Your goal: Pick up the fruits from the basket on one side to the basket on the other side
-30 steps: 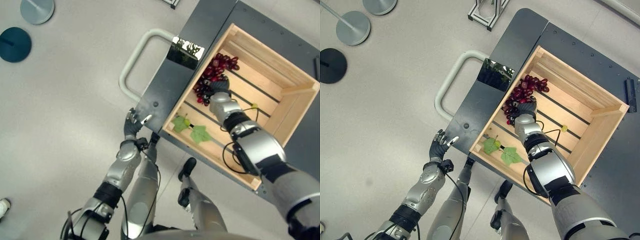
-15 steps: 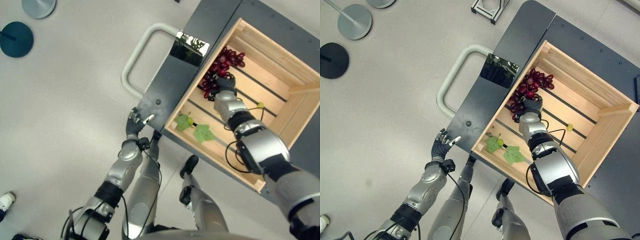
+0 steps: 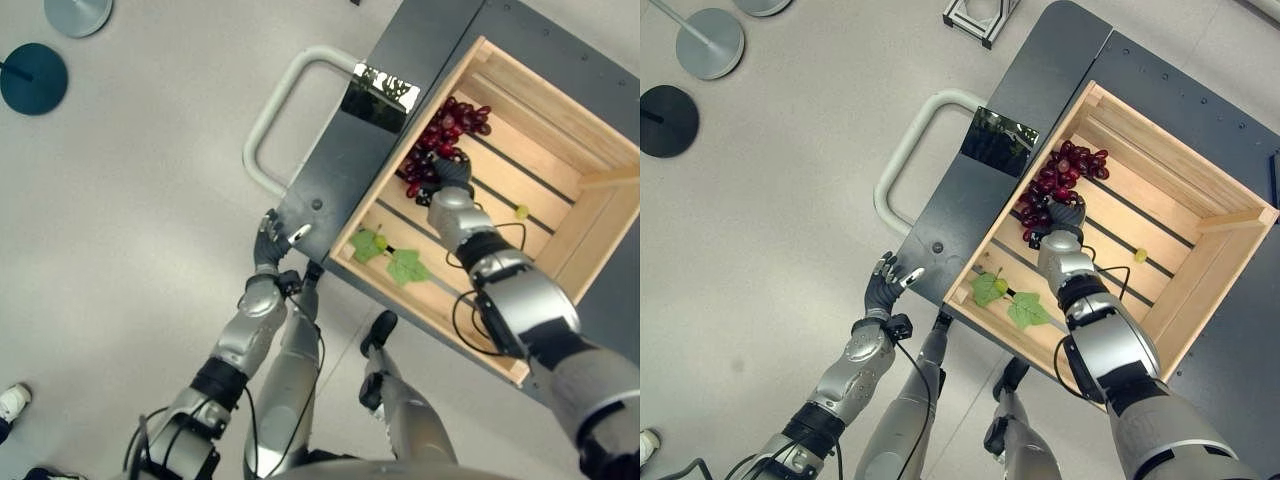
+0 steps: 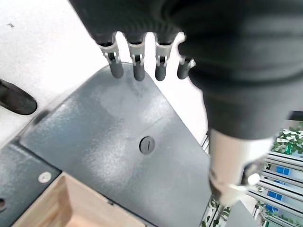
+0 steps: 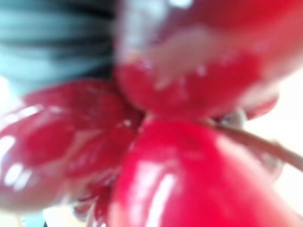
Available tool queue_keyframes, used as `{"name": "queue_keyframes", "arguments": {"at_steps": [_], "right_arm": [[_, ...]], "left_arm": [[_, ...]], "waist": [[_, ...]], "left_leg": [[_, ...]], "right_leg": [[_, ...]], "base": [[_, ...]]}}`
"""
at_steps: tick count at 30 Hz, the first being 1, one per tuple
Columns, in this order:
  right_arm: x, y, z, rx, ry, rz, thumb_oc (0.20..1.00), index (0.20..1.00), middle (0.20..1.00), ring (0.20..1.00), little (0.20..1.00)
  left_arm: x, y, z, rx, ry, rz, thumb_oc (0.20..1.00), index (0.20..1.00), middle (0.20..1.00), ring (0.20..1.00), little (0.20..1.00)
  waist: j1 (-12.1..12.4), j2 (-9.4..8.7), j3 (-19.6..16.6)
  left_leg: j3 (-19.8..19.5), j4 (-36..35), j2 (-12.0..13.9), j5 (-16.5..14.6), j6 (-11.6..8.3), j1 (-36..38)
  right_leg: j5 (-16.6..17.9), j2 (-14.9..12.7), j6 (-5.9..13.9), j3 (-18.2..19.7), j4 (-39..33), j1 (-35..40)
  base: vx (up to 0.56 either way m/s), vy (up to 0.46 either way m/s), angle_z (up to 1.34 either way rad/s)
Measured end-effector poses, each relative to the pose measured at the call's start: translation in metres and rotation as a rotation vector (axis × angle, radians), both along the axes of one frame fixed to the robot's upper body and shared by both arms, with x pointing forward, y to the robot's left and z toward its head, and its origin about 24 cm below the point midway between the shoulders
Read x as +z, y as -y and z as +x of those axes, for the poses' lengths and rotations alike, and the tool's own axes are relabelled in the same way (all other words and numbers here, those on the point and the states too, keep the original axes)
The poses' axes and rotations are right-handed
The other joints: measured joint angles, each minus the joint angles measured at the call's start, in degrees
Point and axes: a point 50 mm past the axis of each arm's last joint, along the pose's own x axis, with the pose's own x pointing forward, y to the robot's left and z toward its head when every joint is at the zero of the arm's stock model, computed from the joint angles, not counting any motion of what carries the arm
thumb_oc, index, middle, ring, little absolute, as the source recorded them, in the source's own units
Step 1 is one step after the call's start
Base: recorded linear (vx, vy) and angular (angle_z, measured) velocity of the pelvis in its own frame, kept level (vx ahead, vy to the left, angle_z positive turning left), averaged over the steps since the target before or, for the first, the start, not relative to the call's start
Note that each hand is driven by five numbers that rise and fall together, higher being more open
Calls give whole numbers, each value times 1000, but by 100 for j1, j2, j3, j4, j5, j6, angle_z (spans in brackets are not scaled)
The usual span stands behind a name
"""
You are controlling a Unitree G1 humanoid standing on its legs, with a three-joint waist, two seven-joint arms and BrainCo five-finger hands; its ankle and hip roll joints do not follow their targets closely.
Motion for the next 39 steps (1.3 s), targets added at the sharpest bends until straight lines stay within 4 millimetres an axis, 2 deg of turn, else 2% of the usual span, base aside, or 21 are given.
{"name": "queue_keyframes", "arguments": {"at_steps": [4, 8, 10, 11, 12, 15, 18, 21, 26, 29, 31, 33, 35, 36, 39], "right_arm": [[-6, 0, -13, 90, 68, -97, 200, 200, 200, 200, 200], [-28, -1, -36, 178, 85, -164, 200, 200, 200, 200, 200], [-35, 4, -44, 184, 87, -174, 200, 200, 200, 200, 200], [-43, 12, -53, 191, 75, -189, 200, 200, 200, 200, 200], [-44, 16, -57, 192, 78, -198, 200, 200, 200, 200, 200], [-53, 32, -67, 192, 46, -239, 200, 200, 200, 200, 200], [-48, 51, -77, 182, 66, -263, 200, 200, 200, 200, 200], [-39, 59, -80, 188, 87, -286, 200, 200, 200, 200, 200], [-9, 85, -86, 229, 132, -407, 200, 200, 200, 200, 200], [12, 102, -88, 258, 125, -525, 200, 200, 200, 200, 200], [33, 112, -88, 260, 132, -605, 200, 200, 200, 200, 200], [67, 115, -85, 304, 126, -768, 200, 200, 200, 200, 200], [92, 114, -86, 334, 142, -868, 200, 200, 200, 200, 200], [113, 106, -84, 383, 134, -970, 200, 200, 200, 200, 200], [148, 84, -78, 453, 159, -1106, 200, 200, 200, 200, 200]], "left_arm": [[2, -6, 1, 9, 14, 45, 1000, 1000, 1000, 1000, 1000], [4, -19, 1, 46, 24, 79, 1000, 1000, 1000, 1000, 1000], [5, -22, 0, 51, 30, 94, 1000, 1000, 1000, 1000, 1000], [6, -26, 1, 56, 32, 101, 1000, 1000, 1000, 1000, 1000], [6, -27, 0, 54, 34, 102, 1000, 1000, 1000, 1000, 1000], [5, -41, -3, 60, 33, 174, 1000, 1000, 1000, 1000, 1000], [3, -48, -6, 62, 24, 183, 1000, 1000, 1000, 1000, 1000], [3, -55, -7, 55, 29, 240, 1000, 1000, 1000, 1000, 1000], [21, -77, -5, 21, 81, 447, 1000, 1000, 1000, 1000, 1000], [34, -83, -2, -5, 117, 513, 1000, 1000, 1000, 1000, 1000], [41, -83, 0, -28, 141, 548, 1000, 1000, 1000, 1000, 1000], [48, -80, 3, -66, 159, 591, 1000, 1000, 1000, 1000, 1000], [55, -76, 5, -102, 184, 639, 1000, 1000, 1000, 1000, 1000], [59, -75, 7, -127, 193, 674, 1000, 1000, 1000, 1000, 1000], [73, -65, 15, -167, 241, 723, 1000, 1000, 1000, 1000, 1000]], "waist": [[-237, -22, 4], [-478, -99, 38], [-506, -140, 54], [-588, -208, 72], [-576, -222, 79], [-754, -326, 104], [-796, -368, 110], [-901, -396, 110], [-924, -415, 109], [-920, -415, 109], [-928, -430, 106], [-965, -432, 105], [-973, -454, 98], [-1043, -460, 100], [-1106, -496, 94]], "left_leg": [[5, -5, -5, 8, 9, -5], [43, -5, 13, 13, 17, 24], [66, -4, 22, 14, 17, 33], [142, -5, 59, 14, 17, 56], [152, -5, 62, 15, 19, 62], [189, -8, 94, 21, 26, 163], [297, -36, 117, 22, 28, 303], [332, -114, 133, 52, 64, 438], [454, -136, 154, 55, 69, 569], [483, -145, 147, 55, 70, 696], [491, -175, 159, 54, 70, 810], [527, -182, 164, 65, 83, 880], [576, -196, 176, 65, 84, 944], [604, -196, 177, 66, 85, 973], [626, -199, 179, 67, 86, 1066]], "right_leg": [[-26, -3, 18, 80, 8, 23], [-27, -1, 18, 139, 19, 28], [-27, 3, 17, 163, 40, 22], [-27, 3, 18, 233, 83, -6], [-27, 5, 18, 238, 86, -2], [-24, 21, 14, 291, 114, 55], [-20, 7, 12, 385, 154, 120], [-18, 4, 12, 414, 163, 194], [-10, -15, 9, 530, 190, 252], [-11, -27, 11, 548, 183, 372], [-11, -26, 12, 550, 182, 462], [2, -26, 20, 585, 193, 514], [1, -29, 22, 636, 226, 531], [1, -36, 22, 667, 246, 539], [0, -49, 23, 687, 267, 599]], "base": [[-23, -13, 8], [-22, -16, -4], [-27, -13, -11], [-26, -17, -15], [-24, -16, -17], [-14, -18, -8], [-13, -11, -13], [-6, -15, -8], [-13, -10, -10], [-7, -5, -3], [3, -8, -3], [4, -20, -10], [8, -32, -11], [6, -21, -8], [2, -16, -6]]}}
